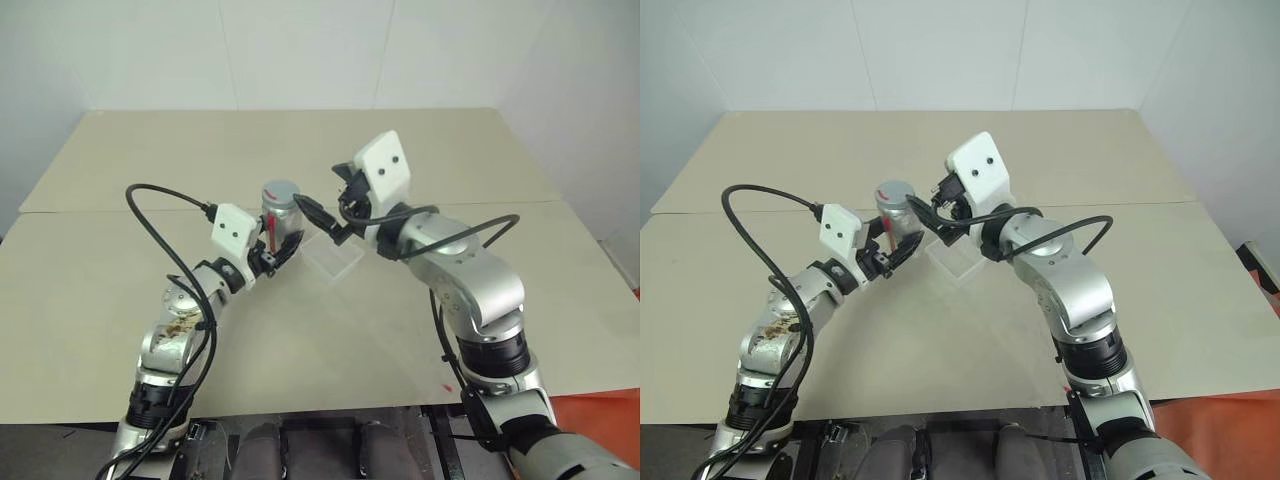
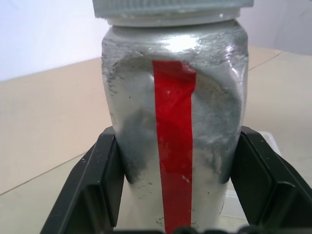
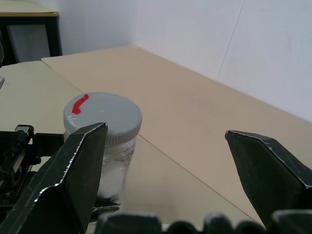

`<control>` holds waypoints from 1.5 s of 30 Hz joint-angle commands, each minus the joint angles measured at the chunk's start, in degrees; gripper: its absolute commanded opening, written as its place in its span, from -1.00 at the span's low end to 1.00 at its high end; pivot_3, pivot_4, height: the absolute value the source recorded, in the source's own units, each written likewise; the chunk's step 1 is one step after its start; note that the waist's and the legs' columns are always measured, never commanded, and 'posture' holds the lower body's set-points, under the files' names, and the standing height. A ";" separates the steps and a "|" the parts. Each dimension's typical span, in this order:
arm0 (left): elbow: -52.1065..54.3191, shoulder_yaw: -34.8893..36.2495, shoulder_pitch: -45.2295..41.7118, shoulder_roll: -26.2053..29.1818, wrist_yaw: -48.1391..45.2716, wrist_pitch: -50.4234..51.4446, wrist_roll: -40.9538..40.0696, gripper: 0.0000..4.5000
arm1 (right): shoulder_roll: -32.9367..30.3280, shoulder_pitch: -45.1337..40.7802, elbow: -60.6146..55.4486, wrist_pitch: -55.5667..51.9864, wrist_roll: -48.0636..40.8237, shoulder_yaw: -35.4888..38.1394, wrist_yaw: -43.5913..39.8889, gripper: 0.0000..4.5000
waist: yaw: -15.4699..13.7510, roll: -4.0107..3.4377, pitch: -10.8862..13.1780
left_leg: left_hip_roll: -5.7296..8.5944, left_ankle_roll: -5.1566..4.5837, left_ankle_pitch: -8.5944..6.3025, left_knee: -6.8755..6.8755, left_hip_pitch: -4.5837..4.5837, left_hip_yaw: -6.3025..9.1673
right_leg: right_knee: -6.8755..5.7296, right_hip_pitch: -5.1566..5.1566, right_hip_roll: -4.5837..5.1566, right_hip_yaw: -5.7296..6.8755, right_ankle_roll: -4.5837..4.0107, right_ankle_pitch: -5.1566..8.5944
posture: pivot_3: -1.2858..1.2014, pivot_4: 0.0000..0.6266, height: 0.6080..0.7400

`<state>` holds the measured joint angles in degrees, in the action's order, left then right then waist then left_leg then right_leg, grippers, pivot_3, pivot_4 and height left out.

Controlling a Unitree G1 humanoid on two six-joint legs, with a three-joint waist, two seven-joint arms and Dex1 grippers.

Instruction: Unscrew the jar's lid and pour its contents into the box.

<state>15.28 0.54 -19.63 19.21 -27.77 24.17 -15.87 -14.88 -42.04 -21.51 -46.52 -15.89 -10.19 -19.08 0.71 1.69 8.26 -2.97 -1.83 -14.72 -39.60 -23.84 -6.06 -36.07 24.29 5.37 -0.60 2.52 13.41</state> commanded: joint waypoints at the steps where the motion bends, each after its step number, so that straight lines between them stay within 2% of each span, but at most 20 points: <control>1: 5.14 0.69 -0.99 0.38 -1.50 -1.19 -2.31 0.22 | -0.37 -0.49 0.07 0.42 0.80 0.45 -0.30 0.98 | 0.01 0.00 0.00 | 0.00 0.00 0.00 0.00 0.00 0.00 | 0.00 0.00 0.00 0.00 0.00 0.00 | 0.03 -0.52 1.00; 22: 3.29 1.12 -1.26 1.64 -3.37 -2.24 -2.82 0.22 | -1.53 -0.27 -2.21 -0.07 0.55 2.22 -1.88 0.98 | 0.00 0.00 0.00 | 0.00 0.00 0.00 0.00 0.00 -0.01 | 0.02 0.00 0.00 0.00 0.00 0.00 | 0.03 -0.52 1.00; 25: 2.48 1.31 -1.29 2.14 -4.04 -3.01 -2.66 0.22 | -3.24 0.12 -2.50 -0.30 0.29 2.94 -3.13 0.98 | -0.01 0.00 0.00 | 0.00 0.00 0.00 0.00 0.00 -0.01 | 0.02 0.00 0.00 0.00 0.00 0.00 | 0.03 -0.52 1.00; 28: 0.22 1.61 -1.24 3.30 -5.46 -5.04 -2.11 0.22 | -7.82 2.18 -3.73 -0.47 -3.52 6.28 -8.85 0.98 | -0.27 0.00 0.00 | 0.01 -0.01 -0.01 0.01 0.00 -0.01 | 0.05 -0.03 0.00 0.02 0.00 0.00 | 0.03 -0.52 1.00; 31: -2.90 2.29 -1.68 4.59 -8.44 -8.02 -2.94 0.22 | -10.65 3.62 -4.93 -0.38 -10.23 10.67 -14.82 0.98 | -0.33 0.00 0.00 | 0.03 -0.03 -0.02 0.00 0.00 -0.02 | 0.12 -0.03 0.03 0.01 0.00 0.00 | 0.03 -0.52 1.00; 36: -6.51 2.69 -2.20 6.33 -17.48 -13.30 -6.27 0.22 | -9.94 1.92 -3.36 -1.05 -17.42 13.55 -17.61 0.98 | 0.18 0.00 0.00 | -0.01 -0.03 -0.02 0.05 0.06 -0.02 | 0.08 -0.02 -0.02 -0.01 -0.01 0.00 | 0.03 -0.52 1.00; 40: -8.38 2.12 -3.06 7.44 -24.79 -15.20 -9.05 0.22 | -9.17 -0.10 -1.75 -1.23 -19.87 12.43 -18.70 0.98 | 0.06 0.00 0.00 | -0.01 -0.02 -0.01 0.07 0.06 -0.03 | 0.08 -0.01 -0.01 -0.01 -0.01 0.00 | 0.03 -0.52 1.00; 45: -10.51 0.78 -4.64 6.87 -27.28 -16.49 -8.21 0.22 | -8.33 -1.92 -0.58 -0.44 -20.10 9.49 -19.69 0.98 | -0.17 0.00 0.00 | 0.02 -0.03 -0.02 0.06 0.05 -0.04 | 0.10 -0.04 0.01 0.00 0.00 0.00 | 0.03 -0.52 1.00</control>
<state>4.51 1.68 -22.89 26.33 -54.28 9.11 -23.63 -23.40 -42.29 -21.36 -47.99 -35.06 -0.54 -38.41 0.54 1.69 8.27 -2.95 -1.86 -14.73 -39.55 -23.79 -6.10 -35.97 24.25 5.38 -0.60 2.52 13.41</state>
